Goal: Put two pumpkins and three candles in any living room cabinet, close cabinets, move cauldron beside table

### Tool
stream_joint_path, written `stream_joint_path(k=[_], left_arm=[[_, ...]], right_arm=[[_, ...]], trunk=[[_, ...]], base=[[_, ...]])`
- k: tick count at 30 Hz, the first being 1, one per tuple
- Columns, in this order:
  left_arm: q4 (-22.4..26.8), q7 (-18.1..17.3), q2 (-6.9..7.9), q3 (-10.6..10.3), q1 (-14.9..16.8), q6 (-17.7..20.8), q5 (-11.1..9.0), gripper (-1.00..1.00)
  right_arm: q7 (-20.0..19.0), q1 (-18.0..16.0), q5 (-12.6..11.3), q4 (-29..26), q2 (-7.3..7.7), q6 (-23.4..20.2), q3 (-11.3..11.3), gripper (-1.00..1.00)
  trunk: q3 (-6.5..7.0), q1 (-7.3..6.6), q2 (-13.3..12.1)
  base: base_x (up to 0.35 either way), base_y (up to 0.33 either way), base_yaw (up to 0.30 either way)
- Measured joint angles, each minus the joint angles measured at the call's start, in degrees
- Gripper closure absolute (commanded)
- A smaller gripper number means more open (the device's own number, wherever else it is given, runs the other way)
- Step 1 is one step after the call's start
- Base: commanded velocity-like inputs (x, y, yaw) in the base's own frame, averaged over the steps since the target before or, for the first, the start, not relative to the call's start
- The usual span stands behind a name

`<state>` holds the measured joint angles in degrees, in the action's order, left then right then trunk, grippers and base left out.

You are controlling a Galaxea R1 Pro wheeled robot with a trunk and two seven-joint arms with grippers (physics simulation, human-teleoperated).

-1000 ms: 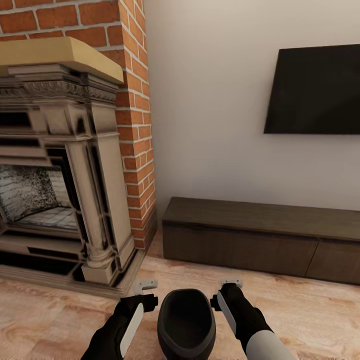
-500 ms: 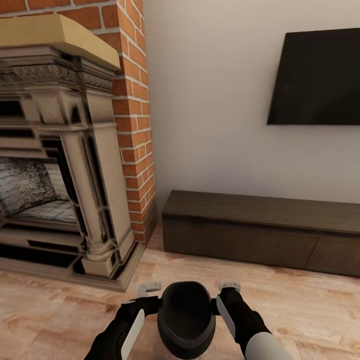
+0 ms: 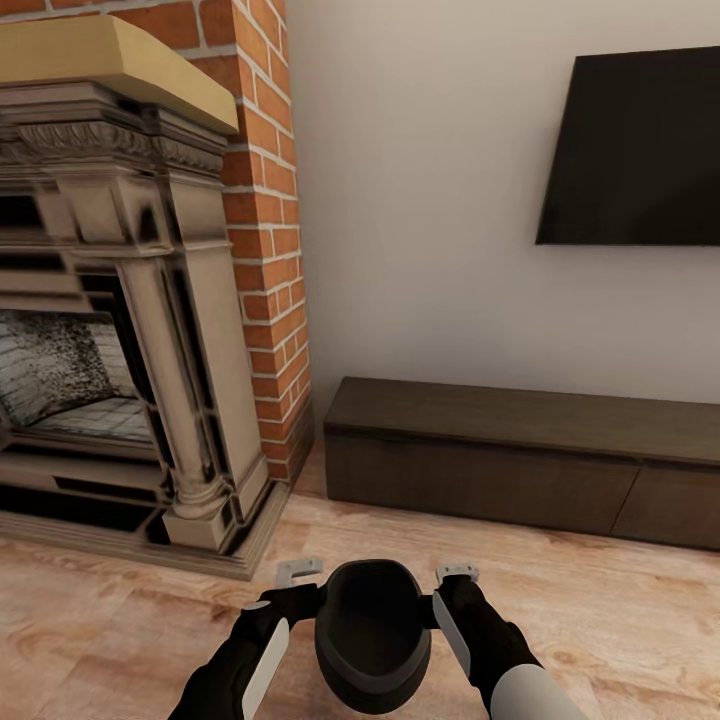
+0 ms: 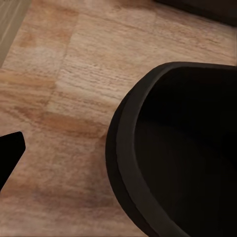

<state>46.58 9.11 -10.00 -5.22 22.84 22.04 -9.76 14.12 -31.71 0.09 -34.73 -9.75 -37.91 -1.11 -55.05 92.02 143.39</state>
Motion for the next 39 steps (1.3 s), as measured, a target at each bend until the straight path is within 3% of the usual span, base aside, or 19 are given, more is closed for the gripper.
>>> stream_joint_path(k=[19, 29, 39], left_arm=[[0.00, 0.05, 0.00, 0.14, 0.00, -0.13, 0.00, -1.00], [0.00, 0.08, 0.00, 0.14, 0.00, -0.13, 0.00, -1.00], [0.00, 0.15, 0.00, 0.17, 0.00, -0.13, 0.00, -1.00]], right_arm=[[-0.07, 0.00, -0.02, 0.13, -0.25, 0.09, -0.02, -1.00], [-3.93, 0.01, -0.01, 0.18, -0.25, 0.22, -0.01, -1.00], [-4.57, 0.02, 0.00, 0.18, -0.25, 0.28, -0.04, -1.00]], trunk=[[0.00, 0.00, 0.00], [0.00, 0.00, 0.00], [0.00, 0.00, 0.00]], base=[[0.000, 0.000, 0.000], [0.000, 0.000, 0.000], [0.000, 0.000, 0.000]])
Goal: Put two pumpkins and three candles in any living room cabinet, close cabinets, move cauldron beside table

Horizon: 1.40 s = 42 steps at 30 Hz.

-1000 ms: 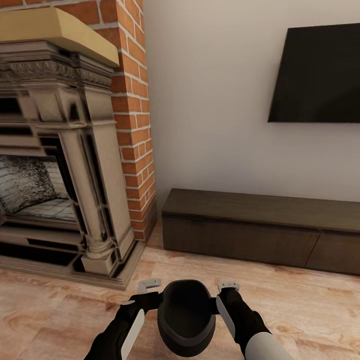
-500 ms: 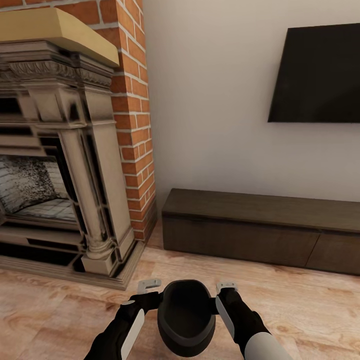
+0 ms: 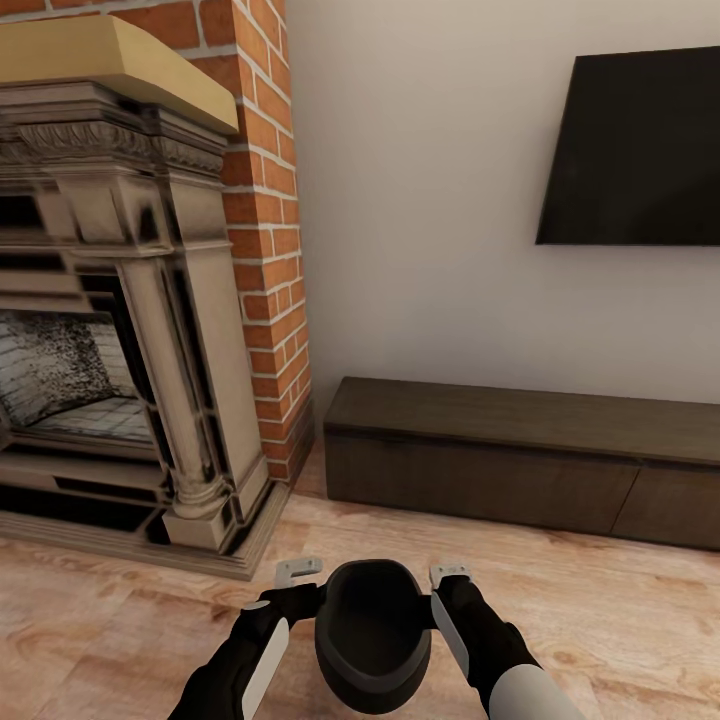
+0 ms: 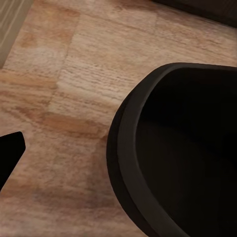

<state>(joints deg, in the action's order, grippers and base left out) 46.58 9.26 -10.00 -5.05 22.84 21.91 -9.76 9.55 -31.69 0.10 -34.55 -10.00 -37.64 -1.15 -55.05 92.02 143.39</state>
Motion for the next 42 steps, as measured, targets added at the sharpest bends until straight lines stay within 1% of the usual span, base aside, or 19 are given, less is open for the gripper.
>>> stream_joint_path(k=[9, 33, 38, 42], left_arm=[[0.00, 0.01, 0.00, -0.01, 0.00, 0.00, 0.00, -1.00], [0.00, -0.11, 0.00, -0.19, 0.00, 0.30, -0.01, -1.00], [0.00, -0.08, 0.00, -0.34, 0.00, 0.36, 0.06, -1.00], [0.00, -0.08, 0.00, -0.37, 0.00, 0.39, 0.06, -1.00]], right_arm=[[0.04, -0.01, 0.00, 0.00, 0.00, 1.81, -0.04, -1.00], [0.01, -0.01, 0.01, -0.07, 0.00, 2.31, -0.09, -1.00], [0.08, -0.02, 0.19, -0.26, 0.00, 5.56, -0.23, -1.00], [0.24, -0.02, 0.32, -0.37, 0.00, 6.77, -0.29, -1.00]], trunk=[[0.00, 0.00, 0.00], [0.00, 0.00, 0.00], [0.00, 0.00, 0.00], [0.00, 0.00, 0.00]], base=[[0.000, 0.000, 0.000], [0.000, 0.000, 0.000], [0.000, 0.000, 0.000], [0.000, 0.000, 0.000]])
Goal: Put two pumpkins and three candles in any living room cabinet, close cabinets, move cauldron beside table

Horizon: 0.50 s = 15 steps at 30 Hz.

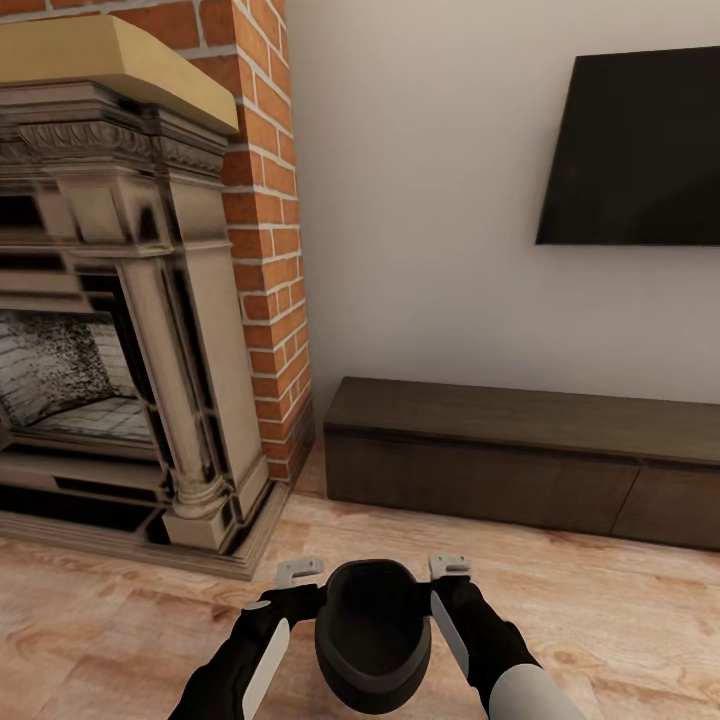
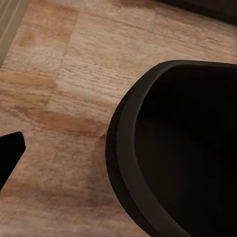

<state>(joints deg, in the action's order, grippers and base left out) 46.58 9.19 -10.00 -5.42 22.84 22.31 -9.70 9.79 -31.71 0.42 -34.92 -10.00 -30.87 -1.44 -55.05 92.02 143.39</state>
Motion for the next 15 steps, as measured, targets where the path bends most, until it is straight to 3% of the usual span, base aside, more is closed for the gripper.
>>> stream_joint_path(k=[7, 12, 15], left_arm=[[0.00, 0.00, 0.00, -0.01, 0.00, -0.03, 0.02, -1.00], [0.00, -0.01, 0.00, -0.07, 0.00, -0.02, 0.03, -1.00], [0.00, -0.01, 0.00, -0.07, 0.00, 0.00, 0.07, -1.00]], right_arm=[[0.98, -0.84, 0.26, -0.33, 0.00, -0.01, -0.15, -1.00], [3.44, -4.75, 0.20, 2.21, 0.00, -0.08, -0.14, -1.00], [4.10, -8.22, 0.01, 7.67, 0.00, 0.31, 0.10, -1.00]], trunk=[[0.00, 0.00, 0.00], [0.00, 0.00, 0.00], [0.00, 0.00, 0.00]], base=[[0.000, 0.000, 0.000], [0.000, 0.000, 0.000], [0.000, 0.000, 0.000]])
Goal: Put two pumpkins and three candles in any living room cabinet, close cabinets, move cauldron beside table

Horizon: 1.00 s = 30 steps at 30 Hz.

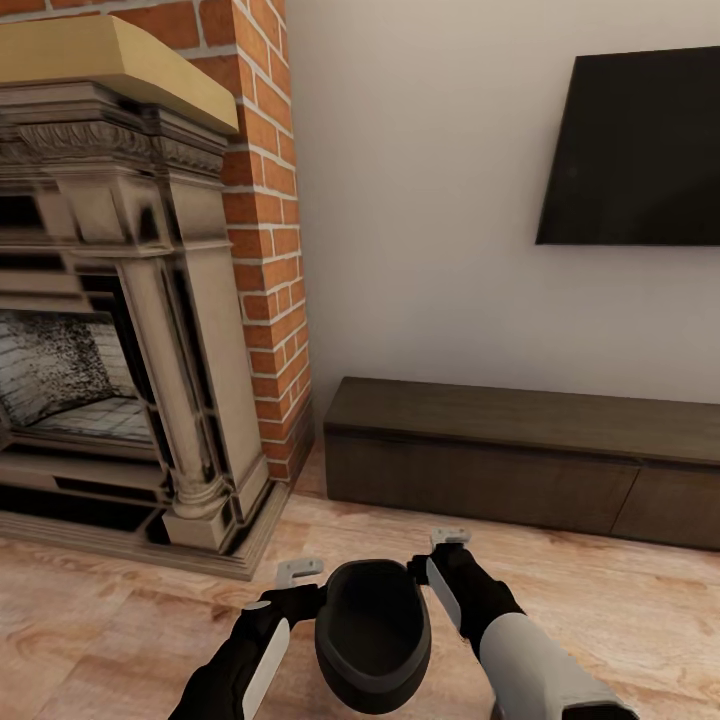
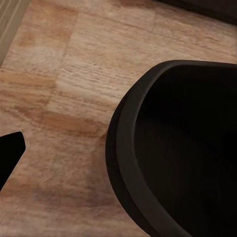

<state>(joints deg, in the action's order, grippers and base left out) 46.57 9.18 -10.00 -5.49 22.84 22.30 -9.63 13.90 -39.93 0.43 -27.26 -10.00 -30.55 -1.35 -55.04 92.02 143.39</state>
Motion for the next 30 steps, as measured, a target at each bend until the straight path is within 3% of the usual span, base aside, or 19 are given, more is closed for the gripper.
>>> stream_joint_path(k=[4, 10, 23, 30], left_arm=[[-0.05, 0.01, 0.00, 0.03, 0.00, -0.07, 0.03, -1.00], [-0.08, 0.01, 0.00, 0.05, 0.00, -0.25, 0.04, -1.00], [-0.51, 0.83, 0.00, -0.04, 0.00, -1.03, 0.12, -1.00], [-3.74, 4.87, 0.00, -0.16, 1.14, -1.25, 0.08, -1.00]], right_arm=[[0.25, -2.47, -0.14, 5.09, 0.00, 2.15, 0.18, -1.00], [0.32, -3.22, -0.18, 9.00, 0.01, 5.20, 0.23, -1.00], [0.33, -3.37, -0.18, 10.14, 0.00, 5.92, 0.09, -1.00], [0.33, -3.38, -0.18, 10.19, 0.00, 5.98, 0.01, -1.00]], trunk=[[0.00, 0.00, 0.00], [0.00, 0.00, 0.00], [0.00, 0.00, 0.00], [0.00, 0.00, 0.00]], base=[[0.000, 0.000, 0.000], [0.000, 0.000, 0.000], [0.000, 0.000, 0.000], [0.000, 0.000, 0.000]])
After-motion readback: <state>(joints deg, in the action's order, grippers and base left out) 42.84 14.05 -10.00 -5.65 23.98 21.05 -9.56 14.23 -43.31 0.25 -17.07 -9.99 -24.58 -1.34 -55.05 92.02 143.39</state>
